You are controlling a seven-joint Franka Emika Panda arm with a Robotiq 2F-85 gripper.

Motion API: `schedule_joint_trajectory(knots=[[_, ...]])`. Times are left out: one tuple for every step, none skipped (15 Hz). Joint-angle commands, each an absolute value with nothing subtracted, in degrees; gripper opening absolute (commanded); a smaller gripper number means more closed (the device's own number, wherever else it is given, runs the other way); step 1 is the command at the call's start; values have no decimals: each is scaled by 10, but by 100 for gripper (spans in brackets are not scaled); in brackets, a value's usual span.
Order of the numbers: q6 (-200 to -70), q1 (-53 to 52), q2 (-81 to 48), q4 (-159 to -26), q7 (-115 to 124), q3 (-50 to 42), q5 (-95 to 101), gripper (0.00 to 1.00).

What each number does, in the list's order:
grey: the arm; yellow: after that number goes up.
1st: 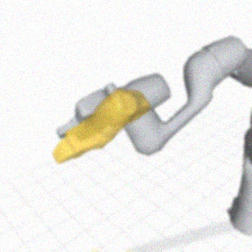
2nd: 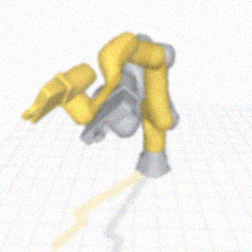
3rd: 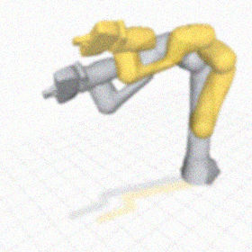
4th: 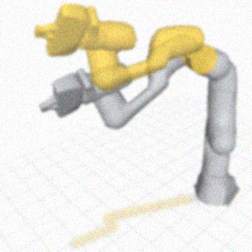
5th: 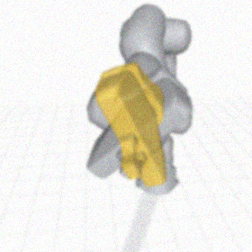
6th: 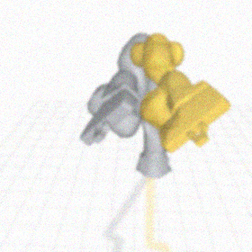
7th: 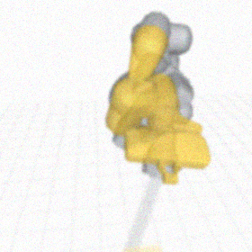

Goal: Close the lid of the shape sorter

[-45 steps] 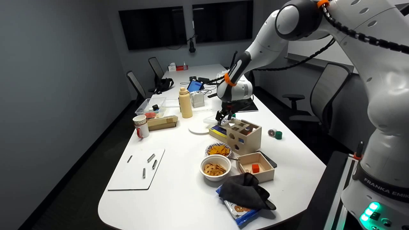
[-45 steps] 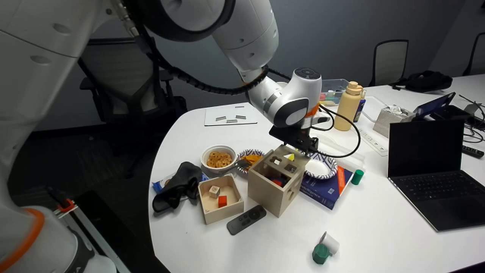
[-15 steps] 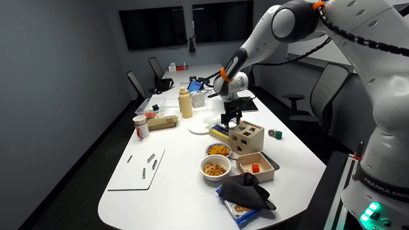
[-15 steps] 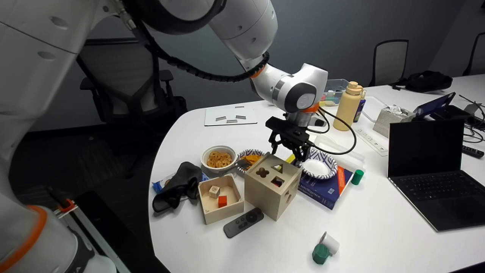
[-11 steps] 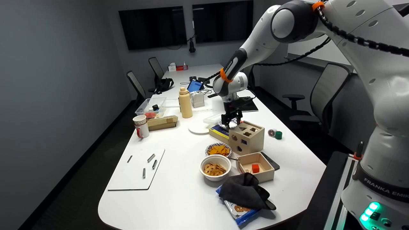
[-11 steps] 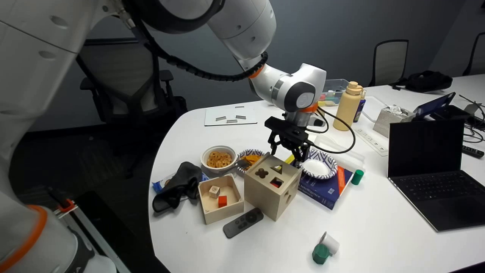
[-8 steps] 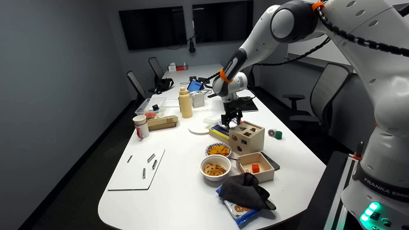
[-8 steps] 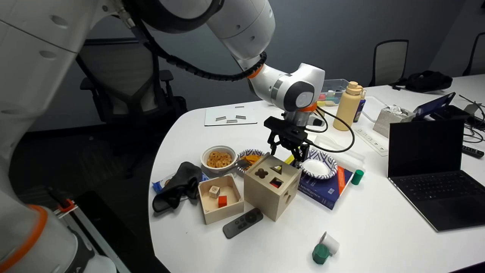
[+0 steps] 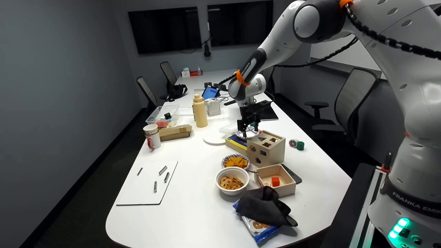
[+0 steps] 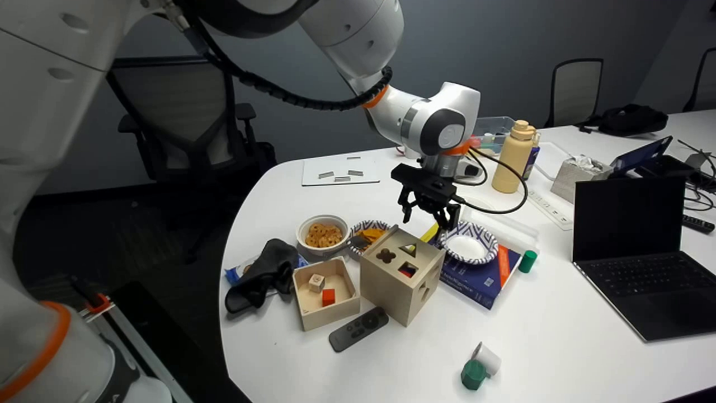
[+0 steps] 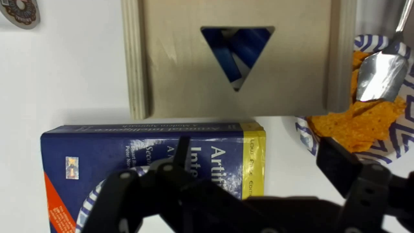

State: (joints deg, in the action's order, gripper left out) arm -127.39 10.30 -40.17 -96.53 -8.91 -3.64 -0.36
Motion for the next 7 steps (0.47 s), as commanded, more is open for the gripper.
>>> schedule_joint_trajectory(knots=[[-1275, 86, -369, -980, -67, -48, 17, 100], [-1275, 84, -364, -983, -65, -49, 20, 100], [-1275, 81, -358, -985, -62, -50, 23, 100], [-1275, 80, -355, -986, -62, -50, 26, 100], [-1275, 79, -352, -987, -63, -49, 27, 100], [-1275, 78, -350, -987, -63, -49, 28, 100], [-1274, 78, -348, -988, -64, -48, 27, 100]])
